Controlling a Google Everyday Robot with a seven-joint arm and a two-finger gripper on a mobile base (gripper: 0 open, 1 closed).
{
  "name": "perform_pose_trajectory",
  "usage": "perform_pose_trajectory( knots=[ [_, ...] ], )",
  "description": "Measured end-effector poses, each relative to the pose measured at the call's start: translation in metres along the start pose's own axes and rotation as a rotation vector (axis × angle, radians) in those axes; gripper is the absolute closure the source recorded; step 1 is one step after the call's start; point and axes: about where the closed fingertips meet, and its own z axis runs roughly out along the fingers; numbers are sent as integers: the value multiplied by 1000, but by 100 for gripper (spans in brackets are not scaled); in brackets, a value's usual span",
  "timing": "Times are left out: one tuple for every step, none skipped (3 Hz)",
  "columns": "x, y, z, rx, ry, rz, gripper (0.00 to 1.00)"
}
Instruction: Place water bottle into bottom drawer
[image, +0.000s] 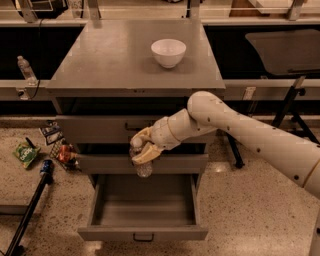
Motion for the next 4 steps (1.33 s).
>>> perform_pose_trajectory(
  knots=[
    [49,2,18,71,-87,61,100],
    [101,6,41,132,-164,96,100],
    [153,18,63,153,-182,146,100],
    [199,29,82,171,-179,171,100]
  ],
)
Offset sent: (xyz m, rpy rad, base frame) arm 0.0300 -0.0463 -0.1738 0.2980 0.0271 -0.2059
